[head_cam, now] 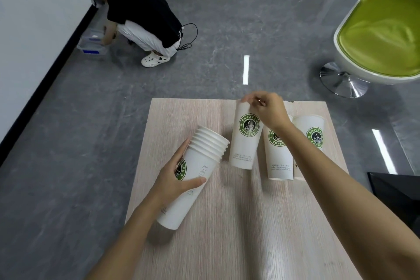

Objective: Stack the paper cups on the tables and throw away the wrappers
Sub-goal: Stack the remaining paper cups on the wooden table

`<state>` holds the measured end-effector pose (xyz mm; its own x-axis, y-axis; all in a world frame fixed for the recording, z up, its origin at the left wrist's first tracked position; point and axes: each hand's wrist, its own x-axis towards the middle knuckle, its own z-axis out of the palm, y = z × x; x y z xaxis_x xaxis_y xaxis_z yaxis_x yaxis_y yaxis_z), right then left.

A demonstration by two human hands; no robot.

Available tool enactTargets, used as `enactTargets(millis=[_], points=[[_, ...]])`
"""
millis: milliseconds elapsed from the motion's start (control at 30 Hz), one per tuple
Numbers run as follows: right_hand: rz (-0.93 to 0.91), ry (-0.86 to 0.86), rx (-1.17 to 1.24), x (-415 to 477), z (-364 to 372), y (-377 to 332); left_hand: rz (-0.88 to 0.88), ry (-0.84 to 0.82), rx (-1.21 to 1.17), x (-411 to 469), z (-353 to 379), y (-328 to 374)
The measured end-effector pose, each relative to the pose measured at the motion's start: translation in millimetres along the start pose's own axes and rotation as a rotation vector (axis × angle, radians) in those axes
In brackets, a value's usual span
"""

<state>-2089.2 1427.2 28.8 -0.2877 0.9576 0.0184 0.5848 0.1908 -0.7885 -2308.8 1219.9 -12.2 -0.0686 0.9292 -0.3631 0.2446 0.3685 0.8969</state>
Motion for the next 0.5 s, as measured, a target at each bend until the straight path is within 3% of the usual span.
enactTargets(millis=[333, 500], points=[[-0.059, 0.363, 0.201, -11.0, -36.3, -26.8, 0.018, -0.020, 0.024, -8.9, 1.3, 1.3], [-0.080, 0.409, 0.340, -21.3, -40.8, -39.2, 0.030, -0.052, 0.056, -13.2, 3.5, 4.5]])
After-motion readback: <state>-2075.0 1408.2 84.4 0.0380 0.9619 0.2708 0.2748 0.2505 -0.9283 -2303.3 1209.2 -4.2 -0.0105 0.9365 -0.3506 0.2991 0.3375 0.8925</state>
